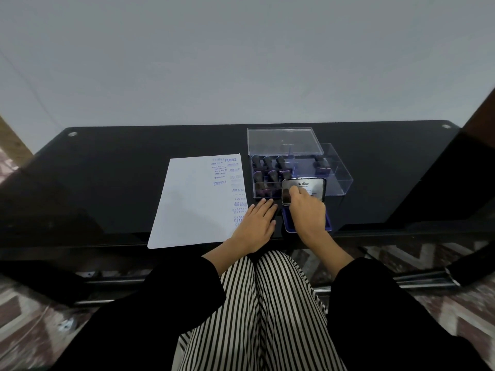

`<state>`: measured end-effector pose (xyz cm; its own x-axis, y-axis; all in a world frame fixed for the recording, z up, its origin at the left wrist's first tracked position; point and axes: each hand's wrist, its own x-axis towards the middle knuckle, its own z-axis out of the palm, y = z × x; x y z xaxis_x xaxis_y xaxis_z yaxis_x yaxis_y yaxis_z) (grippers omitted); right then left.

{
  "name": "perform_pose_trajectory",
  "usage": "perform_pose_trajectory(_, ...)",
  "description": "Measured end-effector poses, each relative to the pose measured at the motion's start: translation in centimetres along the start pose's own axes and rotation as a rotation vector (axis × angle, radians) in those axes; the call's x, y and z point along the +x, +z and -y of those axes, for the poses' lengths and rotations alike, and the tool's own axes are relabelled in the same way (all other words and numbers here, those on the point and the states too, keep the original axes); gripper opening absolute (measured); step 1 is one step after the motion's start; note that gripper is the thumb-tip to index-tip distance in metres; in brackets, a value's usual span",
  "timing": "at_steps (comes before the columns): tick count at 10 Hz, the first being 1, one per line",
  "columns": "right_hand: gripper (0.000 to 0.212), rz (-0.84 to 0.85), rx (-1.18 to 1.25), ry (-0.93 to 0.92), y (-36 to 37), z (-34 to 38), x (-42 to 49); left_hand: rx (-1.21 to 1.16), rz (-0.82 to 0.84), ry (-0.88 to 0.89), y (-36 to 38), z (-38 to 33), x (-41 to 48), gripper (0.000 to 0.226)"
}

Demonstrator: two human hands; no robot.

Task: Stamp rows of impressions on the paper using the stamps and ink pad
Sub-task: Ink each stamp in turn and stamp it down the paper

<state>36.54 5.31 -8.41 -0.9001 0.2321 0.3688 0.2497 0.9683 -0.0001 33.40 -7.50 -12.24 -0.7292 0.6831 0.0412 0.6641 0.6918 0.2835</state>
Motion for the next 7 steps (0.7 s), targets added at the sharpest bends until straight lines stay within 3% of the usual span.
perform_pose_trajectory(1,0.037,-0.013,0.009,0.007,-0.2,-0.1,-0.3,0.003,-0.006,0.000,0.0,0.0,0.0,0.050)
perform_pose_trajectory(5,0.040,-0.027,-0.037,0.007,0.3,-0.3,-0.1,0.017,0.014,-0.006,-0.2,-0.1,-0.1,0.050)
perform_pose_trajectory(7,0.009,0.063,-0.051,-0.010,0.4,-0.2,0.5,0.013,0.008,-0.001,-0.2,-0.1,0.0,0.050)
